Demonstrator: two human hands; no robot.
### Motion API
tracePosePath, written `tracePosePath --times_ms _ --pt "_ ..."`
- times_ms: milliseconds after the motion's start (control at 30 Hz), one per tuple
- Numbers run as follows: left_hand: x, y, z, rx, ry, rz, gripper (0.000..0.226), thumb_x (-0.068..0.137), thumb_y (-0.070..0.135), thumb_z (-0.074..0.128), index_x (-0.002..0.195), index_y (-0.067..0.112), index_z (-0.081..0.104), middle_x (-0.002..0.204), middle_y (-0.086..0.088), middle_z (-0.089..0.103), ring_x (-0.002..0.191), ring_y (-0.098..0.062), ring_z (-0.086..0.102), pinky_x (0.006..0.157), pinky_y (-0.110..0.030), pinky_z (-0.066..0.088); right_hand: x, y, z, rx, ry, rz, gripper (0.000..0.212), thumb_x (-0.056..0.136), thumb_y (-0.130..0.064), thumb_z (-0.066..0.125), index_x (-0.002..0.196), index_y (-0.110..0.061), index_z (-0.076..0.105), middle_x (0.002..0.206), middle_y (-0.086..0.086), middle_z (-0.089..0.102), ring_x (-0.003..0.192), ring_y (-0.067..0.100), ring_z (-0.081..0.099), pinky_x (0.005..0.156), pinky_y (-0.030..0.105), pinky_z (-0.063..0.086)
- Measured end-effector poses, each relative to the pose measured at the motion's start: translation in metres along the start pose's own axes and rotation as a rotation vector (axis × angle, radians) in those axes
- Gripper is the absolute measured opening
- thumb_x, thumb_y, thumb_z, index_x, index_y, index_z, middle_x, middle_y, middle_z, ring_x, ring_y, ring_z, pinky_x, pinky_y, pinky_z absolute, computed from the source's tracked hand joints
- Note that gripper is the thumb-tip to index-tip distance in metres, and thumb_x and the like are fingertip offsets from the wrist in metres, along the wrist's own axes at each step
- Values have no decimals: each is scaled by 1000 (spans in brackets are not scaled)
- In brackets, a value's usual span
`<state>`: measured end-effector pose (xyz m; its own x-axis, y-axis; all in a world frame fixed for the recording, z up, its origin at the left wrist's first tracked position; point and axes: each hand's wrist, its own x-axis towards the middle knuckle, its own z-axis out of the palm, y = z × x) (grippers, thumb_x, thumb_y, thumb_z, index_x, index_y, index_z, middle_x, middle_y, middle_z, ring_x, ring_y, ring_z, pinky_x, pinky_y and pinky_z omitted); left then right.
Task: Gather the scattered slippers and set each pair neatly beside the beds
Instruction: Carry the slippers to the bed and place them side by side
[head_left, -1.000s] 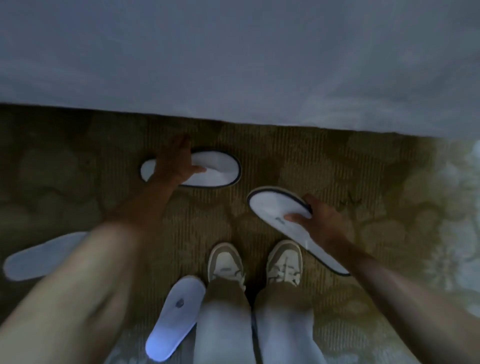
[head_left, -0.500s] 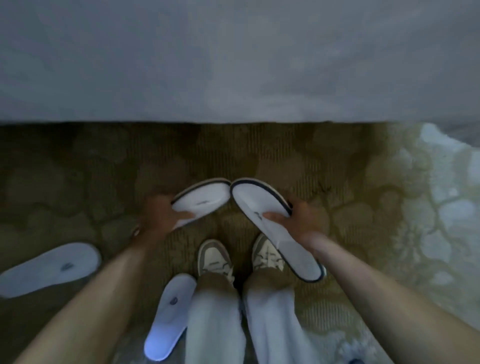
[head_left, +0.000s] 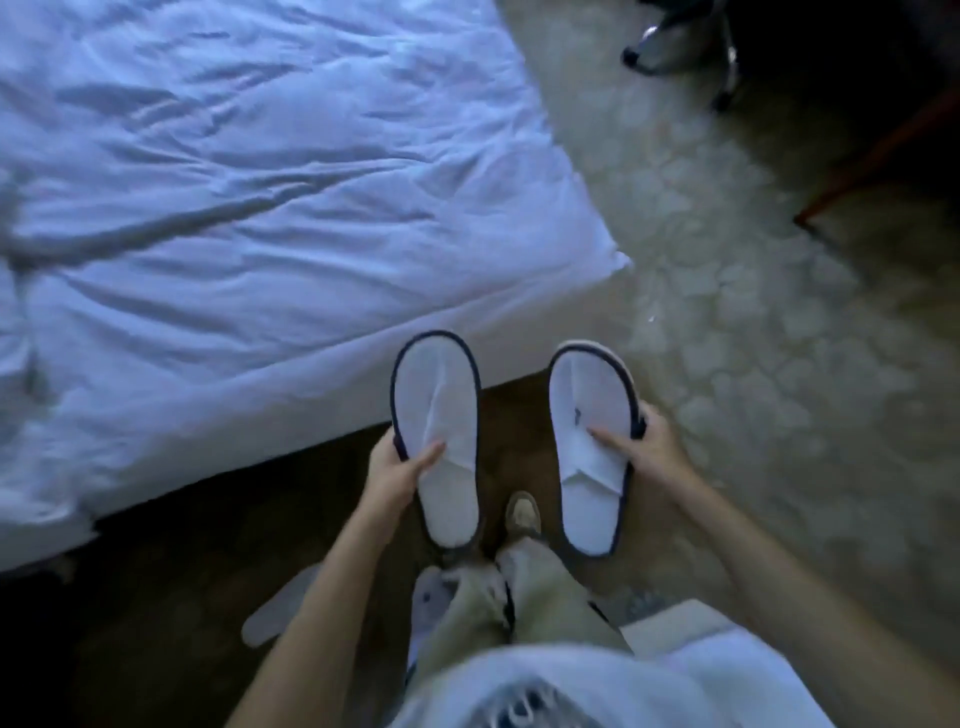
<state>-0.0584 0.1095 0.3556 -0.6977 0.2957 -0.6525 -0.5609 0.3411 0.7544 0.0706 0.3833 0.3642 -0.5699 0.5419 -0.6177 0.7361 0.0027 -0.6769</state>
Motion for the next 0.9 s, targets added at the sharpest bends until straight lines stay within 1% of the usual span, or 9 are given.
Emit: tracePosePath --times_ms 33,67,200,400,567,667,733,800,900 --pt "-7 14 9 21 -13 22 38 83 21 73 119 17 61 106 1 71 96 -15 70 62 -19 58 -12 -6 -17 34 44 -4 50 77 -28 78 118 -6 58 105 6 63 95 24 62 78 37 53" --pt "-12 25 19 35 -18 40 41 83 25 74 120 17 61 107 3 71 97 -13 69 65 -20 57 -20 -5 -33 66 92 -2 51 79 -28 76 121 -6 56 106 5 61 95 22 60 78 35 51" --pt "-16 54 71 93 -79 73 47 82 33 74 123 16 60 109 3 69 99 -13 67 72 -26 54 -37 24 -80 207 227 82 62 77 -39 76 127 -9 55 122 8 64 108 27 62 92 44 55" --pt "4 68 162 232 -194 5 50 81 40 73 123 15 62 115 -6 71 102 -23 70 82 -41 61 -24 65 -129 518 407 198 49 81 -38 72 120 -11 59 118 10 66 104 27 64 88 41 56" --pt "34 81 263 229 -200 -82 53 82 39 72 128 15 59 119 -7 69 103 -25 69 82 -41 60 28 82 -187 833 466 299 44 85 -39 68 120 -13 61 116 8 68 102 28 66 91 48 56" --pt "46 98 332 201 -165 -102 48 83 37 71 125 15 61 118 -8 71 102 -26 69 87 -46 58 68 82 -238 882 450 285 33 88 -35 65 115 -18 61 118 8 67 104 27 64 93 47 54" --pt "56 120 373 199 -187 -88 44 85 34 70 123 15 62 117 -8 71 101 -26 69 89 -47 58 93 75 -276 867 457 264 34 86 -37 67 114 -18 61 120 9 67 105 28 65 93 48 54" --pt "67 147 408 199 -213 -46 40 87 32 69 123 16 62 116 -6 71 100 -23 69 84 -43 59 119 61 -313 846 460 220 41 86 -38 67 119 -16 60 120 8 67 104 26 65 92 46 55" --pt "90 191 441 184 -238 -2 35 91 31 63 123 17 57 111 -3 69 94 -19 69 68 -31 58 163 33 -358 841 443 149 40 85 -39 67 118 -19 58 118 5 66 105 24 64 92 43 55"
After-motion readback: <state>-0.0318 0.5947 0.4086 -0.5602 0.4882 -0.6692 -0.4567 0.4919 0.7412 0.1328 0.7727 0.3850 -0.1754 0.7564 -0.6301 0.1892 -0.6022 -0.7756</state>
